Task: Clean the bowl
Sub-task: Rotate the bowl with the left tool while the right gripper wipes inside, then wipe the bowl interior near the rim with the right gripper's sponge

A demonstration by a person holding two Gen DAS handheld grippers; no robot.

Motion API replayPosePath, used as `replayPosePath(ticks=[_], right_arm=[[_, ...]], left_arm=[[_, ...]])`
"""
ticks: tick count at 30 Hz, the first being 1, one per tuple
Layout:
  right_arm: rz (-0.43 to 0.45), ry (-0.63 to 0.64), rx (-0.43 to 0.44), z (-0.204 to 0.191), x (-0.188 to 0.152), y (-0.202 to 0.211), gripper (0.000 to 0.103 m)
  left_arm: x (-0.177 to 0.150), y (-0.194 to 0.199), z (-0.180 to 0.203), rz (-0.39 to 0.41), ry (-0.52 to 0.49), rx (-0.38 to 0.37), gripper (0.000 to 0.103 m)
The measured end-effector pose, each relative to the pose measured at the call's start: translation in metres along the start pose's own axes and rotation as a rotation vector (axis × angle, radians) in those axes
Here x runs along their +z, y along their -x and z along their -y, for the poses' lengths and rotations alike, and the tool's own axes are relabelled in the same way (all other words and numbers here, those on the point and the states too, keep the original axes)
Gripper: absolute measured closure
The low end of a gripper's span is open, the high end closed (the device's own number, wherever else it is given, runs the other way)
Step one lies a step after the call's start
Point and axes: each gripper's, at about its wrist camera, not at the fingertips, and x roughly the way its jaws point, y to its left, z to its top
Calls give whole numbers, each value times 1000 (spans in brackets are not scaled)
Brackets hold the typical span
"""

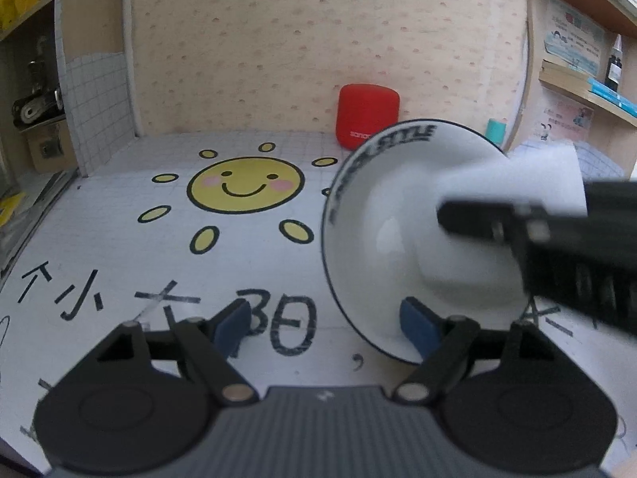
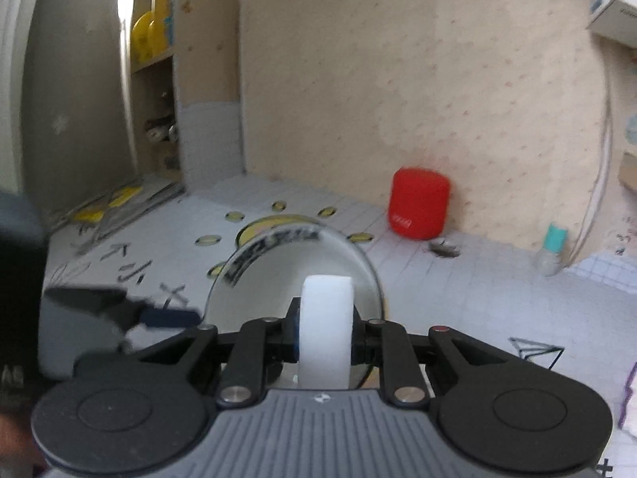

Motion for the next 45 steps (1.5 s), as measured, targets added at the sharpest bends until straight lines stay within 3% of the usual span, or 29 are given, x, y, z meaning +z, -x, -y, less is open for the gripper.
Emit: replayPosePath(ticks=[6,15,24,35,40,43,45], right_arm=[[-24,9,81,-11,2,-9,85],[-20,-20,27,-1,-2,0,85],[-43,18,122,-23,2,-11,85],[-68,51,88,-24,-8,-6,85],[-19,32,24,-22,-1,0,85],[-9,22,34,-23,6,-4,85],[-25,26,88,-30,9,-9,85]], left_arm=[[-1,1,2,2,8,-3,22],[-2,3,0,1,4,-3,22],[-4,6,-7,0,11,11,22],[-4,7,-14,5,15,22,21],[-5,9,-13,2,23,20,22],[-6,10,-11,0,24,17,22],[-6,11,-10,0,25,15,22]])
